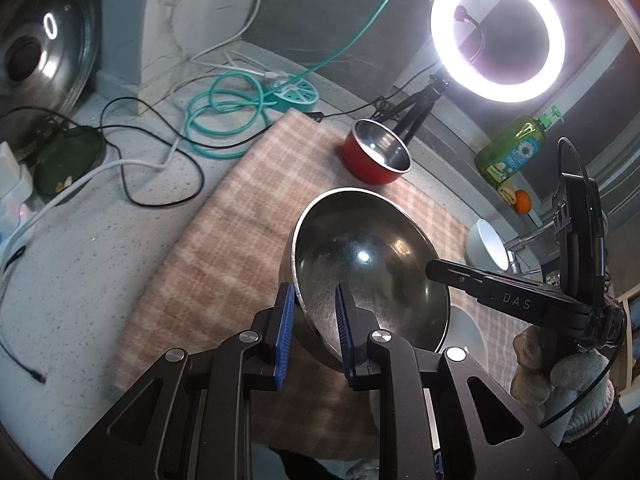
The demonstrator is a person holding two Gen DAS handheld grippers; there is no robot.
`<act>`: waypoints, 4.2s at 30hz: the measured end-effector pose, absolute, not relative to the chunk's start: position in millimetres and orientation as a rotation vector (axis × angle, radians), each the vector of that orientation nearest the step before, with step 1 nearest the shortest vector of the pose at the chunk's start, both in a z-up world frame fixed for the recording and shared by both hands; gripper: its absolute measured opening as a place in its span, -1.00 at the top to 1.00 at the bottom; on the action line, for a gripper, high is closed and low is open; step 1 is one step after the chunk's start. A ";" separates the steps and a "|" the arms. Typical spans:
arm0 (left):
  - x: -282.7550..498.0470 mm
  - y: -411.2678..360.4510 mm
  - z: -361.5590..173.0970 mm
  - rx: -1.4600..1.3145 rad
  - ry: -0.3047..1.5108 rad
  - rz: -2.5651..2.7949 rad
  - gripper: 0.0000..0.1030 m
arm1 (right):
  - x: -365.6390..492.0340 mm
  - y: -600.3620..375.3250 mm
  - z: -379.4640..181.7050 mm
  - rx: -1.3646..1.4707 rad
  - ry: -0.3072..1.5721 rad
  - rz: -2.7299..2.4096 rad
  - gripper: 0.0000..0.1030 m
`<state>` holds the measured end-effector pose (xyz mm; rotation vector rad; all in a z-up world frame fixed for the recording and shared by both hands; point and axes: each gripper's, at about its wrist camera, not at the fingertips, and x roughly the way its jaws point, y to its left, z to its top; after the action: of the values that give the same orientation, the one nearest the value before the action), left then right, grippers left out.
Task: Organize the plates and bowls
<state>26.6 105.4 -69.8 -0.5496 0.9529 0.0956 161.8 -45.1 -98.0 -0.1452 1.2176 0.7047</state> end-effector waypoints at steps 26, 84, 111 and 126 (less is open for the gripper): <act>-13.0 146.3 -100.4 -0.591 0.996 0.168 0.64 | 128.8 5.7 -129.9 -0.207 1.259 0.751 0.88; -21.1 147.5 -61.5 -0.518 0.902 0.076 0.64 | 112.9 -42.1 -80.6 -0.141 1.143 0.651 0.60; 41.8 100.3 -15.6 -0.450 0.871 -0.033 0.61 | 168.6 -108.4 -18.1 -0.096 1.049 0.626 0.60; 159.8 72.5 -18.9 -0.467 0.921 -0.004 0.61 | 279.2 -114.3 -26.5 -0.019 1.025 0.663 0.60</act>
<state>159.8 72.5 -18.9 -0.4674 0.9207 -0.0038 279.2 -114.3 -26.5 -0.0193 1.0247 0.6635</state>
